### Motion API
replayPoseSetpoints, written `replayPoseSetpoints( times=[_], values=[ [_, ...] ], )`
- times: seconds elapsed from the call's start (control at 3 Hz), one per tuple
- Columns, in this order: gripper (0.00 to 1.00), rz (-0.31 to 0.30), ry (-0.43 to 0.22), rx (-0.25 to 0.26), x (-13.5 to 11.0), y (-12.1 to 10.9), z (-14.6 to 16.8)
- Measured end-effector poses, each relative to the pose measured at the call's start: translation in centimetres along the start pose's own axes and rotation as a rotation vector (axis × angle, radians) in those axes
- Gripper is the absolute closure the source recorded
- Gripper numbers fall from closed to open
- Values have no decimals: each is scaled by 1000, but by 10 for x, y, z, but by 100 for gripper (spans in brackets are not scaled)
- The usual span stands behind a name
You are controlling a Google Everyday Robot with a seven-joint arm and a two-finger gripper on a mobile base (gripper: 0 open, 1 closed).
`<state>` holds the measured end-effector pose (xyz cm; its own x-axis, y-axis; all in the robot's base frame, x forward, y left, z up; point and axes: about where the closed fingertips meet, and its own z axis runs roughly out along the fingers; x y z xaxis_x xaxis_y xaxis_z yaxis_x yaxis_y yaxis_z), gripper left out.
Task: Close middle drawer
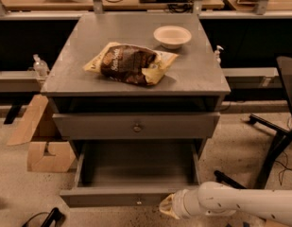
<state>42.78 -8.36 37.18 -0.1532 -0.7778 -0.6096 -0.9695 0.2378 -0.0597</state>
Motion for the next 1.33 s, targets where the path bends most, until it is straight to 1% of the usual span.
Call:
replayPoseSetpoints(
  times=[0.33,0.67,1.0,1.33],
  values=[
    [100,0,0,0,0,3,0],
    [100,-17,-18,43,-17,-43,-2],
    [100,-23,-25,49,-23,-53,-1],
    [100,-28,-47,83,-35,-87,0]
  ],
)
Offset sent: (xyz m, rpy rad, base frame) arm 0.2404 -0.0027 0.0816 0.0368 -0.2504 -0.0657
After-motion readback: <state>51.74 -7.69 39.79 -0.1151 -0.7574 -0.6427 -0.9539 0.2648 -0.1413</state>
